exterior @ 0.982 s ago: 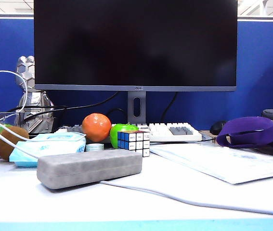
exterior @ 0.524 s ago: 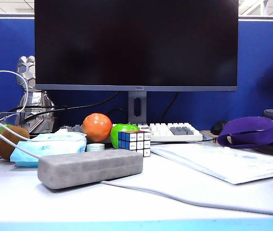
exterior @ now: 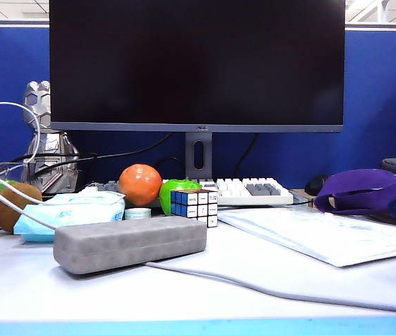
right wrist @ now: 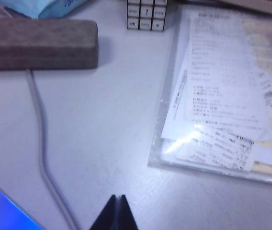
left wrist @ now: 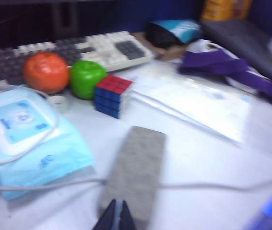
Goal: Pick up the glasses, fold the temples of the glasses, place the glasses into the glasses case, and finally close the glasses case.
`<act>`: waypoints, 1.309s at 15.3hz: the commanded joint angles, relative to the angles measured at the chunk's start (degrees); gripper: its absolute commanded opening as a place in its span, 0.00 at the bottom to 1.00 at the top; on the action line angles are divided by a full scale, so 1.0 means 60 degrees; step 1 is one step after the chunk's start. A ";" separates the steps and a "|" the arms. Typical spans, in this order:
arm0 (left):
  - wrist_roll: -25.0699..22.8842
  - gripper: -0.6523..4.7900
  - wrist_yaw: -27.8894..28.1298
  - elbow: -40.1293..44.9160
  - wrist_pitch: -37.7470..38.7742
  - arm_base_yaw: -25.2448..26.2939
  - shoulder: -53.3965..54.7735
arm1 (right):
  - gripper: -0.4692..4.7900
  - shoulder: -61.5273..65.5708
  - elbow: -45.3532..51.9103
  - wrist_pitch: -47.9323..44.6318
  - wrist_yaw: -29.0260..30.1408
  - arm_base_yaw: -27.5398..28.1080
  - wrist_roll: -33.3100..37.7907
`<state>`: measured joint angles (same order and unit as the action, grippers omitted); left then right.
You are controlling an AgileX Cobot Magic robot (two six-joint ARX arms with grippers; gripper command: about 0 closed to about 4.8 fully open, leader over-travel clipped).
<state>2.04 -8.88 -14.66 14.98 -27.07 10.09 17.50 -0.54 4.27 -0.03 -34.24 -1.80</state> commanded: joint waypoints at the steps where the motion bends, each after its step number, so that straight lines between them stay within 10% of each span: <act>1: 0.0058 0.11 0.1111 0.1202 -0.2004 -0.0004 -0.0018 | 0.09 0.0000 0.0066 -0.0102 0.0011 -0.0015 0.0047; 8: 0.0240 0.11 0.0998 0.2233 -0.2543 0.0736 -0.0299 | 0.09 0.0000 0.0066 -0.0106 0.0004 -0.0015 0.0047; 16: -0.0350 0.11 0.0514 0.2361 -0.0896 0.4790 -0.1676 | 0.09 -0.0007 0.0066 -0.0095 0.0004 -0.0015 0.0047; 20: -0.0747 0.11 0.1406 0.2364 -0.0794 0.5406 -0.1672 | 0.09 -0.0007 0.0066 -0.0080 0.0000 -0.0015 0.0047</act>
<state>-4.95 -0.08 -0.60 9.43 5.39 0.16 17.43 -0.54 4.54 -0.03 -34.24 -1.74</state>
